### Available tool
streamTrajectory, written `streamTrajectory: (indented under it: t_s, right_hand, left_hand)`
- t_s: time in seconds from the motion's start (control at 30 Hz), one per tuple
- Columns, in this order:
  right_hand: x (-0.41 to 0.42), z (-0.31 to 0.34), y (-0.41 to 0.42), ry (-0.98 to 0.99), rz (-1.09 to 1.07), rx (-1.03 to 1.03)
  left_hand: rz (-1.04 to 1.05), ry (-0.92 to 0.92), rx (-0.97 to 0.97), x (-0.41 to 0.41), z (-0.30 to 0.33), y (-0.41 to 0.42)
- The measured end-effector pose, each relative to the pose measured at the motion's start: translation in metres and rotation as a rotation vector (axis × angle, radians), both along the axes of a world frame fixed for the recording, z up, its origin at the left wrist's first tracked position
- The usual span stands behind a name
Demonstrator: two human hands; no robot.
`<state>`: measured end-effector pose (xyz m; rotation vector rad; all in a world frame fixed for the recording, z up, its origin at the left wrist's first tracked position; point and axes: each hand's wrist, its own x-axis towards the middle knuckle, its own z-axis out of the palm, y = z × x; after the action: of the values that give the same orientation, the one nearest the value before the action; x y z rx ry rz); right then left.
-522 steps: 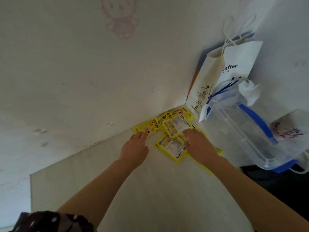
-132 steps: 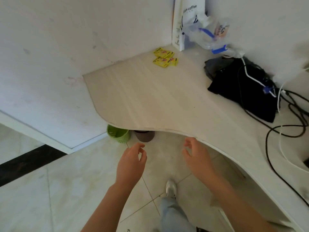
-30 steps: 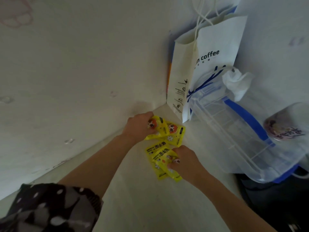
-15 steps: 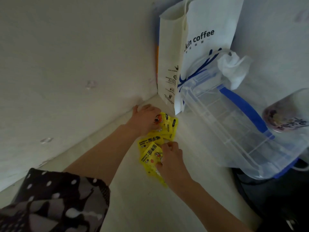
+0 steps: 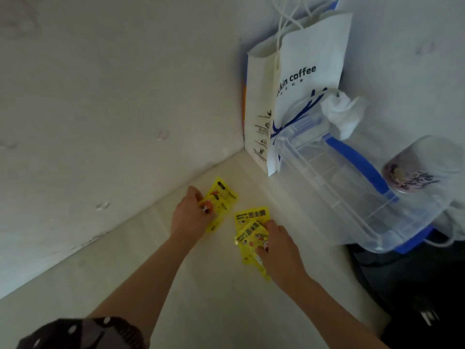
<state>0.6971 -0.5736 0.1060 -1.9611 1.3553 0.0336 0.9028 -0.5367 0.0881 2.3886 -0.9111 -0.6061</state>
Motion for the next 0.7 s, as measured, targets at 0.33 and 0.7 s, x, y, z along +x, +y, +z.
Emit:
streamTrajectory:
  t_s: [0.33,0.7]
  right_hand:
    - [-0.044,0.043,0.059,-0.225,-0.080,0.021]
    - [-0.098,0.072,0.165,-0.385,-0.205,0.112]
  left_hand:
    - [0.419,0.432,-0.221,-0.065,0.041,0.142]
    - [0.567,0.566,-0.369,-0.145,0.085,0.250]
